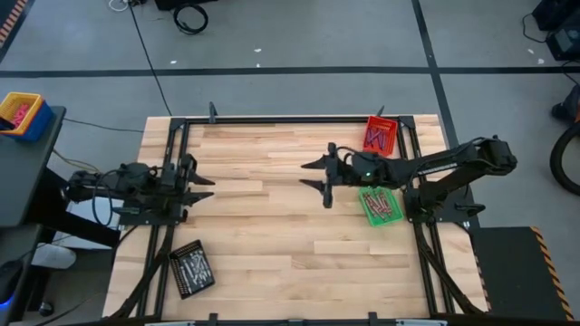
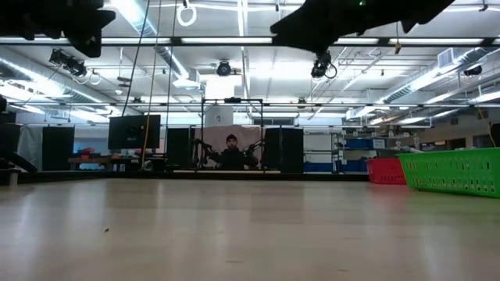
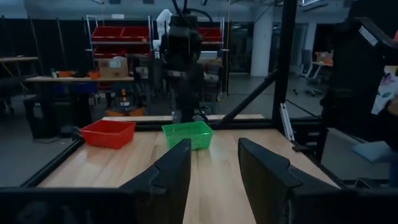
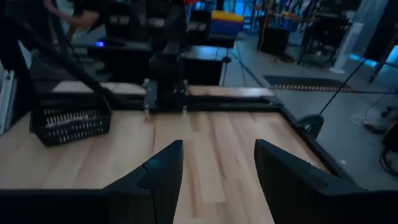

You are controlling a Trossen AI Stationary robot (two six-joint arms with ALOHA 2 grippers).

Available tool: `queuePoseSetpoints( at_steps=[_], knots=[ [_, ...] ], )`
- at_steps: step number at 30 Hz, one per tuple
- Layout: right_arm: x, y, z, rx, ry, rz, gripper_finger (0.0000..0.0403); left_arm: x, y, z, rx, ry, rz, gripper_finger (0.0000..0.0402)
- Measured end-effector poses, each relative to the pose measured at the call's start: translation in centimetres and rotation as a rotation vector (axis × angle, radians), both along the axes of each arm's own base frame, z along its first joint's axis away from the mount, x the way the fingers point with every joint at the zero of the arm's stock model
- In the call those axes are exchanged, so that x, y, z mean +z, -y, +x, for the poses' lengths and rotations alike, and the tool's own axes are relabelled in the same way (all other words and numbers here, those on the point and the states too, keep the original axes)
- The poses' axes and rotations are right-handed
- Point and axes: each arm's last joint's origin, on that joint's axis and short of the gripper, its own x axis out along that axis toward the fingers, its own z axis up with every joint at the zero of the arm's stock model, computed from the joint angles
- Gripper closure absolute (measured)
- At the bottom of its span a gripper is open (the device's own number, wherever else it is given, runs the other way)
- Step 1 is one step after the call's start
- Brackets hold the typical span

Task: Sort crayons
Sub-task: Return to Home Position

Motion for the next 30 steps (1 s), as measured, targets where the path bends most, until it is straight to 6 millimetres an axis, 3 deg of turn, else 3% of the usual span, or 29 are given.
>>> queuePoseSetpoints(
  at_steps=[7, 13, 20, 25, 30],
  knots=[
    [2.2, -0.3, -2.8, 0.012, 0.087, 0.002, 0.0201, 0.2, 0.1, -0.5, -0.024, 0.033, 0.009, 0.0258],
    [1.5, -0.2, -4.1, 0.005, 0.100, -0.005, 0.0201, -1.4, 0.3, 0.6, -0.020, 0.177, 0.012, 0.0258],
    [1.6, 0.0, -4.2, 0.015, 0.128, 0.003, 0.0201, -3.6, 0.2, 1.3, -0.014, 0.272, -0.028, 0.0258],
    [2.0, -0.3, -4.5, 0.104, 0.152, 0.019, 0.0201, -4.0, -0.2, 1.5, 0.033, 0.235, -0.032, 0.0258],
    [1.6, -0.3, -6.2, 0.124, 0.191, 0.023, 0.0201, -4.5, -0.3, 1.6, 0.039, 0.181, -0.035, 0.0258]
  ],
)
